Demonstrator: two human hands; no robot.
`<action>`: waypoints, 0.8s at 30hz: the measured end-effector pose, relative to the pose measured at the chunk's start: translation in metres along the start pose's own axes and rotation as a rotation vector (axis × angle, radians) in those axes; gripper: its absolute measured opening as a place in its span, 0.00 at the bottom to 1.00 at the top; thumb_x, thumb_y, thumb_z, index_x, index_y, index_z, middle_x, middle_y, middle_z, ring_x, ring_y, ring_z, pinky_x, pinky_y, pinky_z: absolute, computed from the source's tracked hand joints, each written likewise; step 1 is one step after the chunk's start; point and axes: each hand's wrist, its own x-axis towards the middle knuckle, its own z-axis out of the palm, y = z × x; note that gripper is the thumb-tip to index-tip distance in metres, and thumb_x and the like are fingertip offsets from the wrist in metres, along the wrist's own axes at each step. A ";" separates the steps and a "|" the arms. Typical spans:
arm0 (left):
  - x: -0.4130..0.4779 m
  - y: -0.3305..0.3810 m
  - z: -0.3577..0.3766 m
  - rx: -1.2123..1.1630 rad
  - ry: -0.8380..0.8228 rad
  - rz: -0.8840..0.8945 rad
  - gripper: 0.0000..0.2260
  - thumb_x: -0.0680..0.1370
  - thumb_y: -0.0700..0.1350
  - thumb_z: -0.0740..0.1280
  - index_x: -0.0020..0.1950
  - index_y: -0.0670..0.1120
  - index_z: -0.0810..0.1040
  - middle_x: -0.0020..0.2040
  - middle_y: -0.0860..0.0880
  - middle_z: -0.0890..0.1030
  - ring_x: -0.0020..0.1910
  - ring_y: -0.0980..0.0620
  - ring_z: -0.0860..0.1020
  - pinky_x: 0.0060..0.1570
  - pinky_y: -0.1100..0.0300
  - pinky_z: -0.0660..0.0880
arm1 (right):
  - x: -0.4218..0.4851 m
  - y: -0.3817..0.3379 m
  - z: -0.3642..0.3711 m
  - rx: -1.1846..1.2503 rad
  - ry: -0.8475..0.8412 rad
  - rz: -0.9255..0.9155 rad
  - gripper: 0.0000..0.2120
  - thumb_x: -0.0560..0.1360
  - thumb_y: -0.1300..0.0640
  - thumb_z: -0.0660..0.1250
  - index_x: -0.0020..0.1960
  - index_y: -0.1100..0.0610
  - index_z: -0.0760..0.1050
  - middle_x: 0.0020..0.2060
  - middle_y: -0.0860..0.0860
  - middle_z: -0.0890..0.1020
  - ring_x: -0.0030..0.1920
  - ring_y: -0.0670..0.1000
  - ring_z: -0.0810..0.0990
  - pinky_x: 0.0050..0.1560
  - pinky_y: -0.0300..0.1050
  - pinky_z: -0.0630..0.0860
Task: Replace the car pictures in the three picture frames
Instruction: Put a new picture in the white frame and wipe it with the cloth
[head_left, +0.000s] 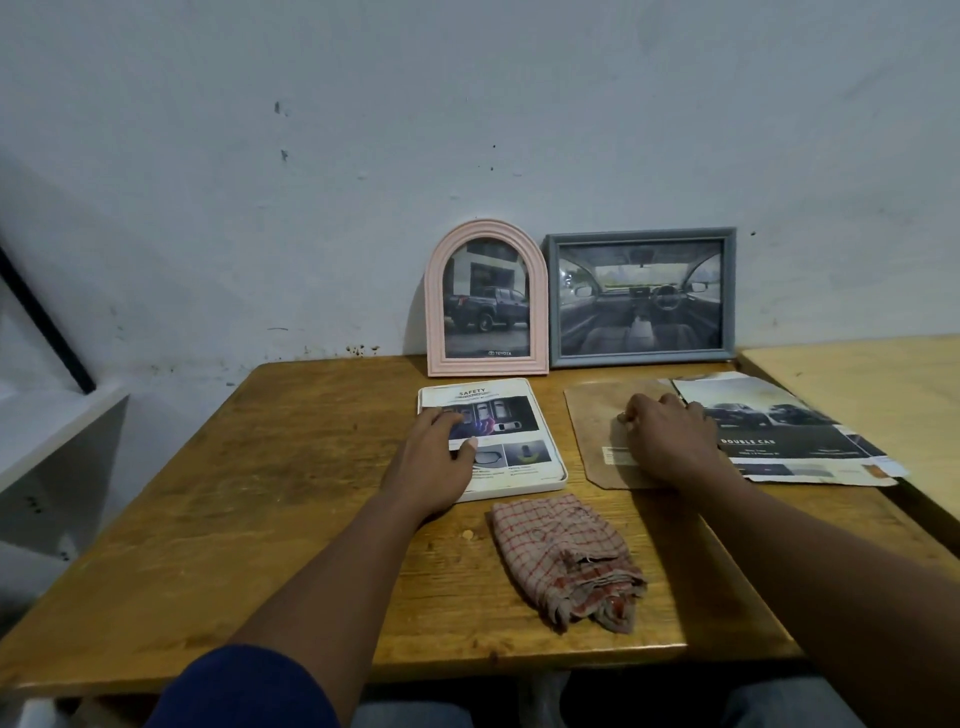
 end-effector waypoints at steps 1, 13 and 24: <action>0.000 0.000 0.000 0.004 -0.004 -0.006 0.21 0.83 0.52 0.64 0.76 0.49 0.70 0.77 0.50 0.67 0.74 0.49 0.66 0.68 0.54 0.68 | 0.000 0.001 0.000 -0.013 0.006 -0.011 0.16 0.81 0.46 0.56 0.68 0.47 0.69 0.67 0.58 0.71 0.67 0.63 0.68 0.66 0.64 0.67; -0.004 0.004 -0.007 -0.173 0.083 -0.025 0.16 0.84 0.50 0.63 0.71 0.48 0.74 0.67 0.51 0.74 0.63 0.53 0.72 0.58 0.58 0.69 | -0.005 -0.053 -0.020 0.150 0.131 -0.159 0.16 0.80 0.48 0.60 0.67 0.47 0.68 0.66 0.58 0.71 0.65 0.63 0.70 0.66 0.65 0.66; -0.003 -0.005 -0.024 -0.207 0.102 -0.111 0.18 0.84 0.48 0.57 0.75 0.53 0.71 0.74 0.50 0.70 0.70 0.50 0.69 0.62 0.57 0.66 | -0.005 -0.162 0.011 -0.071 -0.069 -0.366 0.17 0.81 0.52 0.59 0.69 0.49 0.69 0.67 0.59 0.70 0.68 0.63 0.67 0.65 0.64 0.65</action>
